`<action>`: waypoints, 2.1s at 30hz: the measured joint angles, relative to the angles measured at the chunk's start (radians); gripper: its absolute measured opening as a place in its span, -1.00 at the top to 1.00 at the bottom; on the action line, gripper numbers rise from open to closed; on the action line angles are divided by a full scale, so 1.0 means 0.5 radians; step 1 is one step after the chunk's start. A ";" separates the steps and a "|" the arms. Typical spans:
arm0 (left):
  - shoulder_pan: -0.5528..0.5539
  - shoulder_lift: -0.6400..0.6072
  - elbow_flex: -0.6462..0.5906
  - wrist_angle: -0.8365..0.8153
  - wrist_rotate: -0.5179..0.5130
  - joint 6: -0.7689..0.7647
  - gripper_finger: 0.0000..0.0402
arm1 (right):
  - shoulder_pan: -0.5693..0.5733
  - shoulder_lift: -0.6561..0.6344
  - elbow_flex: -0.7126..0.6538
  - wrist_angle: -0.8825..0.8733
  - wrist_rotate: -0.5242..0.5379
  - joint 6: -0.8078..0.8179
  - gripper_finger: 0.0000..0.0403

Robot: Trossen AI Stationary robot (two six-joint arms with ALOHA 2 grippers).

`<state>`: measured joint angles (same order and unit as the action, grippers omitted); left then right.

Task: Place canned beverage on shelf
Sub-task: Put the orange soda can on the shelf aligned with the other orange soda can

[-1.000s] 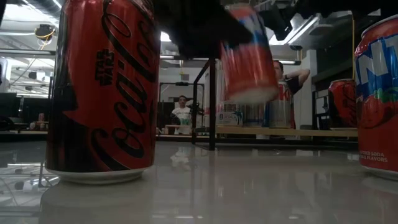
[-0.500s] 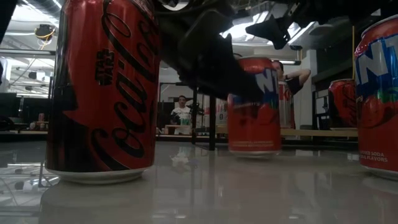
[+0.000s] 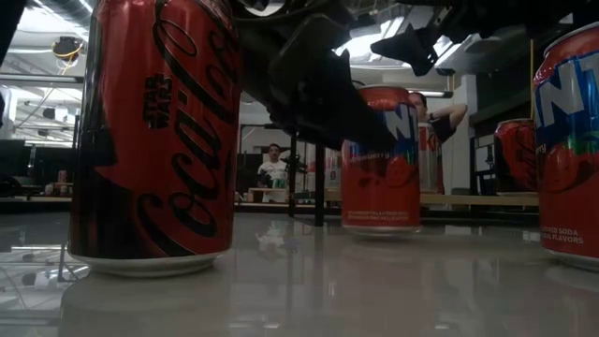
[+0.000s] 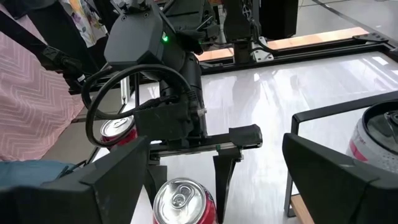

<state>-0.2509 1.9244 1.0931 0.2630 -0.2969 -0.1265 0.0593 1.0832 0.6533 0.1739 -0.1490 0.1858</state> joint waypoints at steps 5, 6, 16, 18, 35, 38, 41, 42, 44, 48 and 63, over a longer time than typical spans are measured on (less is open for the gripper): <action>0.006 0.000 0.000 -0.002 0.000 0.000 -0.56 | 0.000 0.000 0.000 0.000 0.000 0.000 -0.77; 0.006 0.000 0.000 -0.002 0.000 0.004 -0.56 | 0.000 -0.001 0.000 0.000 0.000 0.000 -0.77; 0.007 0.000 0.000 0.004 0.055 0.008 -0.63 | 0.000 -0.001 0.000 0.000 0.000 0.000 -0.77; 0.007 -0.006 0.001 0.013 0.054 0.009 -0.68 | 0.000 -0.001 0.000 0.000 0.000 0.000 -0.77; 0.001 -0.279 0.000 -0.334 0.057 0.011 -0.78 | 0.088 -0.001 0.171 -0.091 0.010 -0.129 -0.77; -0.013 -0.392 0.001 -0.436 0.056 0.010 -0.78 | 0.182 -0.002 0.292 -0.257 0.121 -0.189 -0.77; -0.029 -0.508 0.000 -0.588 0.056 0.005 -0.78 | 0.289 -0.002 0.399 -0.480 0.298 -0.225 -0.77; -0.034 -0.543 0.000 -0.629 0.055 0.005 -0.78 | 0.327 -0.002 0.425 -0.533 0.356 -0.224 -0.77; -0.042 -0.629 0.000 -0.761 0.054 0.004 -0.78 | 0.402 -0.001 0.449 -0.574 0.471 -0.227 -0.77; -0.053 -0.762 -0.001 -0.968 0.050 -0.005 -0.78 | 0.545 0.046 0.451 -0.575 0.617 -0.227 -0.77; -0.053 -0.936 -0.001 -1.133 -0.019 -0.005 -0.78 | 0.733 0.586 0.493 -0.445 0.806 -0.226 -0.77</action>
<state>-0.2775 1.4563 1.0927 -0.3035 -0.3061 -0.1287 0.4259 1.3764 0.8999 -0.0485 0.2539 0.0727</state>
